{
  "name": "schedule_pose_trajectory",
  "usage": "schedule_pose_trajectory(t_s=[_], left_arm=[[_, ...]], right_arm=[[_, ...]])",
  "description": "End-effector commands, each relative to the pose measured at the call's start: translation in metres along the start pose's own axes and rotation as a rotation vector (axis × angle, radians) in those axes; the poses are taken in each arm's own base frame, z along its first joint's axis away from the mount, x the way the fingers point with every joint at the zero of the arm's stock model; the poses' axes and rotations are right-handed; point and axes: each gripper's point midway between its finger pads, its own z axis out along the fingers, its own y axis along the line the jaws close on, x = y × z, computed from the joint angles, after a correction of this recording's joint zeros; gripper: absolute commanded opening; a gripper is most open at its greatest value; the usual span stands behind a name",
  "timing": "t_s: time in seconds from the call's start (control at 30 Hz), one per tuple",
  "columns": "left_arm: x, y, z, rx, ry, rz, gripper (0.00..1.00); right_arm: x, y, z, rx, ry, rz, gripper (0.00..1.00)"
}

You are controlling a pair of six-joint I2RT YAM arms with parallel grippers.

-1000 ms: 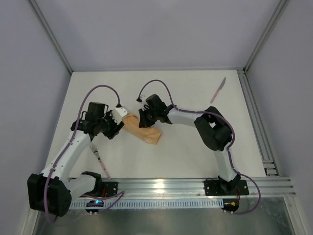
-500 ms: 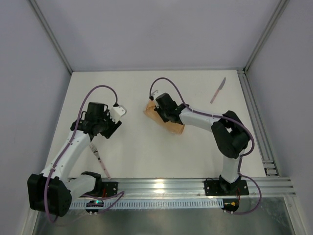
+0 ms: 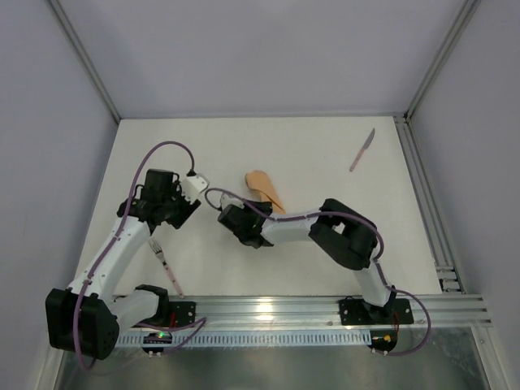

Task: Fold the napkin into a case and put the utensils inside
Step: Turn over the smaller rectangle-folded napkin at the center of the board, then move the smaller rectangle-folded napkin to the center of the board.

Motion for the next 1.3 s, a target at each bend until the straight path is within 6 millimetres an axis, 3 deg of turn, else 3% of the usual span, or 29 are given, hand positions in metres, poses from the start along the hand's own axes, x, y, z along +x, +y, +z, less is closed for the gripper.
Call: schedule_pose_trajectory(t_s=[0.0,0.13,0.37,0.47,0.5,0.53,0.63,0.73,0.83,0.87,0.9,0.97,1.0,1.07,1.1,1.13,1.17,1.2,1.27], left_arm=[[-0.011,0.011,-0.005,-0.046,-0.040,0.001,0.50],[-0.012,0.014,-0.006,-0.060,-0.042,0.000,0.50],[-0.016,0.019,-0.009,-0.073,-0.055,-0.016,0.50],[-0.018,0.020,-0.011,-0.077,-0.060,-0.020,0.50],[-0.018,0.020,-0.011,-0.077,-0.058,-0.020,0.50],[-0.018,0.021,-0.011,-0.080,-0.058,-0.019,0.50],[-0.019,0.021,-0.011,-0.077,-0.062,-0.020,0.51],[-0.021,0.022,-0.012,-0.076,-0.066,-0.020,0.51],[-0.024,0.025,-0.013,-0.086,-0.069,-0.020,0.51],[-0.024,0.028,-0.013,-0.097,-0.069,-0.028,0.52],[-0.026,0.031,-0.014,-0.108,-0.073,-0.033,0.53],[-0.030,0.035,-0.013,-0.120,-0.086,-0.044,0.55],[-0.032,0.034,-0.011,-0.115,-0.091,-0.055,0.55],[-0.038,0.034,-0.009,-0.101,-0.108,-0.065,0.55],[-0.043,0.030,-0.007,-0.075,-0.123,-0.074,0.55],[-0.047,0.030,-0.007,-0.069,-0.132,-0.079,0.55],[-0.049,0.030,-0.005,-0.059,-0.136,-0.086,0.55],[-0.050,0.027,0.000,-0.036,-0.130,-0.093,0.55],[-0.056,0.026,0.004,-0.014,-0.137,-0.112,0.54]], right_arm=[[0.011,0.029,-0.013,0.128,0.038,-0.177,0.03],[0.001,0.074,-0.037,0.093,-0.028,-0.196,0.04],[-0.019,0.115,-0.066,0.056,-0.128,-0.227,0.06],[-0.024,0.128,-0.072,0.012,-0.148,-0.223,0.28],[-0.028,0.131,-0.075,-0.024,-0.161,-0.203,0.45],[-0.030,0.133,-0.077,-0.046,-0.167,-0.173,0.51],[-0.045,0.134,-0.093,-0.145,-0.229,-0.104,0.64],[-0.062,0.128,-0.116,-0.244,-0.304,-0.038,0.69],[-0.076,0.130,-0.142,-0.384,-0.400,0.020,0.70],[-0.088,0.113,-0.160,-0.430,-0.450,0.100,0.70],[-0.079,0.114,-0.165,-0.476,-0.462,0.104,0.70],[-0.086,0.095,-0.193,-0.589,-0.537,0.211,0.70],[-0.075,0.096,-0.195,-0.630,-0.527,0.234,0.69],[-0.067,0.077,-0.197,-0.704,-0.516,0.339,0.65],[-0.050,0.081,-0.191,-0.747,-0.451,0.411,0.62],[-0.036,0.073,-0.172,-0.751,-0.382,0.477,0.57],[-0.027,0.070,-0.165,-0.779,-0.348,0.532,0.52],[-0.009,0.078,-0.165,-0.857,-0.290,0.599,0.41],[0.006,0.071,-0.145,-0.857,-0.240,0.699,0.32]])
